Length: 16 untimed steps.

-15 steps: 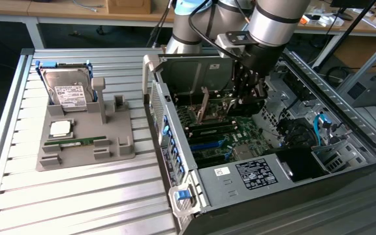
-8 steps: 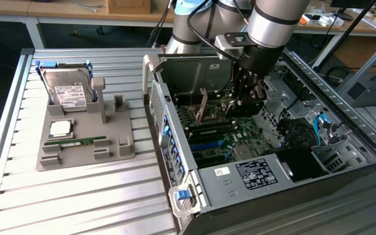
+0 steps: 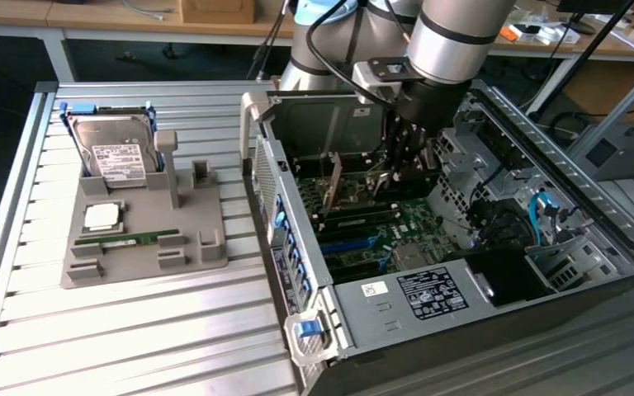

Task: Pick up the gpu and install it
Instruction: 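Insert the gpu into the slot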

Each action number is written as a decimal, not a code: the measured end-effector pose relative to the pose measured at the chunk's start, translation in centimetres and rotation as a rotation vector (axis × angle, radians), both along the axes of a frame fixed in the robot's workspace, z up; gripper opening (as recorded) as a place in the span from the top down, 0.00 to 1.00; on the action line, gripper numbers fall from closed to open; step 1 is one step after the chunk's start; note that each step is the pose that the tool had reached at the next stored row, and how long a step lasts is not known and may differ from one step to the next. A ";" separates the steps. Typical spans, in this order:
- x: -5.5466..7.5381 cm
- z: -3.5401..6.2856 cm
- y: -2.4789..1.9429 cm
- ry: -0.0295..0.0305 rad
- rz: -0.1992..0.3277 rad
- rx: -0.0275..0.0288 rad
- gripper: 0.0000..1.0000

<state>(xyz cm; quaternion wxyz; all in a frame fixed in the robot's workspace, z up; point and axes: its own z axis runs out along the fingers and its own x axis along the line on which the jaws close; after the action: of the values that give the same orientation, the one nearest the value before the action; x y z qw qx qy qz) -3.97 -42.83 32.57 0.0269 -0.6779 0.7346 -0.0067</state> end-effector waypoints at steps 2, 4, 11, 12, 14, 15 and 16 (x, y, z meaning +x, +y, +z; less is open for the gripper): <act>-0.2 -0.04 -0.08 0.0000 0.000 0.0000 0.73; -0.3 -0.09 -0.16 -0.0001 0.000 0.0002 0.73; -0.9 -0.25 -0.47 0.0000 0.001 0.0001 0.73; -1.0 -0.27 -0.53 -0.0001 0.001 0.0000 0.73; -1.1 -0.32 -0.67 0.0000 0.001 0.0000 0.73; -1.2 -0.34 -0.75 0.0000 0.002 0.0000 0.73; -1.2 -0.36 -0.81 0.0000 0.002 0.0000 0.73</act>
<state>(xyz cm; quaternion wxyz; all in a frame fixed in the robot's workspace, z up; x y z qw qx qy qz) -5.21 -43.65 32.21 0.0269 -0.6786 0.7340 -0.0067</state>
